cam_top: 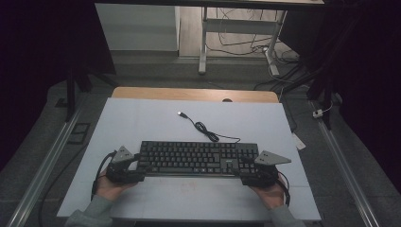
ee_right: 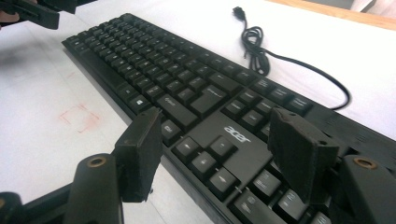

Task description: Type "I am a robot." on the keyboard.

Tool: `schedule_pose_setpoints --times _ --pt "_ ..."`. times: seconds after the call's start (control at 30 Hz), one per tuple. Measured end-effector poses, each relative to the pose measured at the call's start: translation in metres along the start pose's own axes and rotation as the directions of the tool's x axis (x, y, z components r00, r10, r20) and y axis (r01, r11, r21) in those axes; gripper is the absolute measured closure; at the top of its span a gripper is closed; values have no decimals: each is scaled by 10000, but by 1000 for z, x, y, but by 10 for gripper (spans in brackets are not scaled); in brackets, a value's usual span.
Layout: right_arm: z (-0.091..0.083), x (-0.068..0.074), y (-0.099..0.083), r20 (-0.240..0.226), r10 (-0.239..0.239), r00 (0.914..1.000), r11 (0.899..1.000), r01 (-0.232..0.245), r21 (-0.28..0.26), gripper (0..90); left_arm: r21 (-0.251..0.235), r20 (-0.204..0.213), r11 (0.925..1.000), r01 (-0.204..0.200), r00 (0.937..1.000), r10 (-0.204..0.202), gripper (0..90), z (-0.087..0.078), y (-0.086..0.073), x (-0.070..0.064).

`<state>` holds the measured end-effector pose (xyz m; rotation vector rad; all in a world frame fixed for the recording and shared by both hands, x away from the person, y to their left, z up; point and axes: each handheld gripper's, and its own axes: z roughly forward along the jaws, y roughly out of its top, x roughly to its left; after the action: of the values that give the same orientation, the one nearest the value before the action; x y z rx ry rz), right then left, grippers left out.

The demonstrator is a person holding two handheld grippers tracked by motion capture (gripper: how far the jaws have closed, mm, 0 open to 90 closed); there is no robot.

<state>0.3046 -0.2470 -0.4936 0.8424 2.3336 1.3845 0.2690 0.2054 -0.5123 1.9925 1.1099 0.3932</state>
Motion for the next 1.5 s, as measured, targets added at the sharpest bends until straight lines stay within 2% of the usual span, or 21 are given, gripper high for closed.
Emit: schedule_pose_setpoints --times 0.23,0.5,0.7,0.73,0.77,0.83,0.9,1.07,1.23,1.4,1.5 --pt "9 7 5 -206 -64 9998 10000 63 -52 374 -51 13 10000 -3 10000 3 297 0 1 0" --pt "23 18 21 -574 -354 9977 9993 347 -118 440 -18 -13 10000 -33 10000 33 296 2 1 -1" --pt "44 29 34 -575 -557 9968 9981 570 216 598 -49 -6 9999 -93 10000 93 295 2 1 -1" --pt "44 29 34 -575 -557 9968 9981 570 216 598 -49 -6 9999 -97 10000 97 295 3 1 -1" --pt "49 32 38 -565 -634 9964 9973 653 335 659 -52 -12 9999 -97 10000 97 295 3 1 -1" --pt "52 34 40 -552 -627 9965 9973 647 355 688 -64 -25 9999 -103 9999 103 295 3 1 -1" --pt "59 38 44 -737 -665 9951 9972 689 305 781 -116 -33 9998 -129 9999 129 295 2 1 -2" --pt "69 46 49 -1050 -925 9902 9944 973 417 890 -146 -5 9997 -195 9998 195 295 3 2 -3" --pt "82 53 51 -1143 -936 9890 9928 1013 633 896 -151 10 9997 -196 9998 196 296 3 2 -3" --pt "89 58 53 -1262 -997 9870 9923 1079 601 896 -135 -32 9998 -162 9999 161 309 4 2 -2" --pt "92 60 55 -1283 -1050 9862 9918 1134 597 896 -154 -140 9998 -125 9998 123 350 4 2 -2"
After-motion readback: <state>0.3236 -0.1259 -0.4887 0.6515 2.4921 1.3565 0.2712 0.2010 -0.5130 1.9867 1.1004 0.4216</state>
